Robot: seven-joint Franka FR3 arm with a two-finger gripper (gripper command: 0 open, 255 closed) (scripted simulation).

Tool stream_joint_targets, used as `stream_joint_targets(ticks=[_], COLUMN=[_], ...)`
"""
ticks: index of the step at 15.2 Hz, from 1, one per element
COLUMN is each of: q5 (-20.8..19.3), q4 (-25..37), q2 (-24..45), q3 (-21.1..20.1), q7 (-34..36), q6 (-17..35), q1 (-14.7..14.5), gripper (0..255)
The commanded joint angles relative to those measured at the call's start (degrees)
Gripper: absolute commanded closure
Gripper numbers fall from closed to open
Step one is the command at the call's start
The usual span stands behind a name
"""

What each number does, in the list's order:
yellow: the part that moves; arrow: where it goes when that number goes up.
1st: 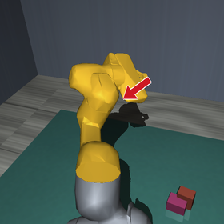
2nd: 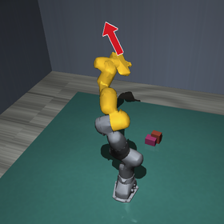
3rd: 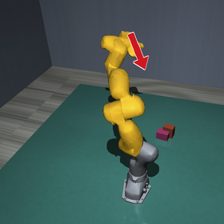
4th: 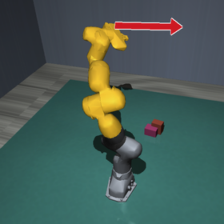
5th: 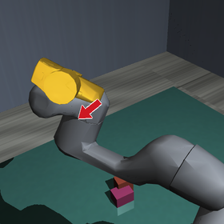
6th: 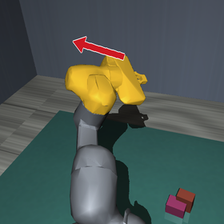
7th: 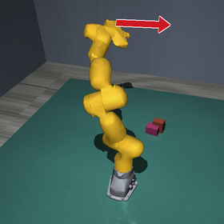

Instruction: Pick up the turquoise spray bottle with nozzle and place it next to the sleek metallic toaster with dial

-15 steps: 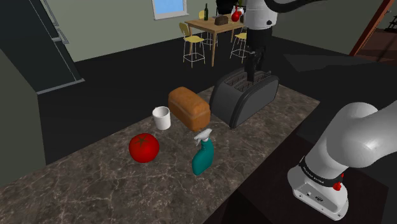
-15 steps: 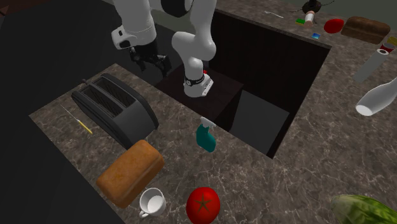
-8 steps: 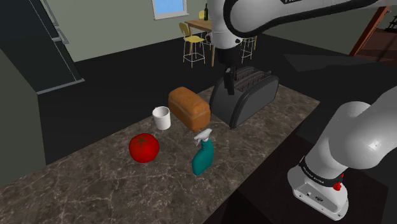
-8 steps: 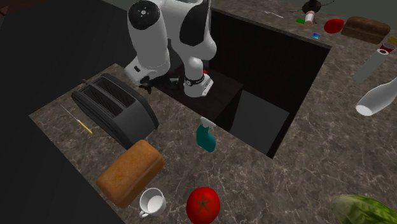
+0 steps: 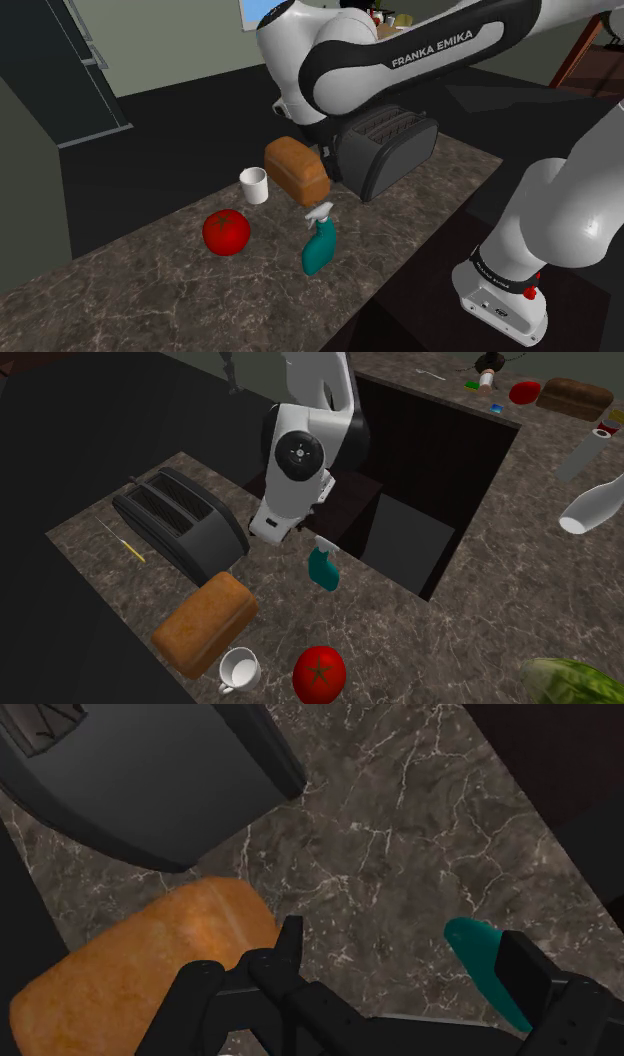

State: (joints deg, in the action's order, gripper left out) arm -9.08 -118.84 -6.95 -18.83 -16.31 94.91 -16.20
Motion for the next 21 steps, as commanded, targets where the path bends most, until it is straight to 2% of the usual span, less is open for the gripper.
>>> stream_joint_targets(ticks=[1, 13, 21], q5=[-1.8, -13.6, -14.9], q4=[1.3, 5.2, -0.2], q2=[3.6, 21.1, 21.2], q3=[-1.9, -10.5, -9.7], q7=[-0.8, -5.8, -5.2], q6=[0.7, 2.7, 8.2], q1=[-1.6, -11.7, -10.7], gripper=[0, 0, 0])
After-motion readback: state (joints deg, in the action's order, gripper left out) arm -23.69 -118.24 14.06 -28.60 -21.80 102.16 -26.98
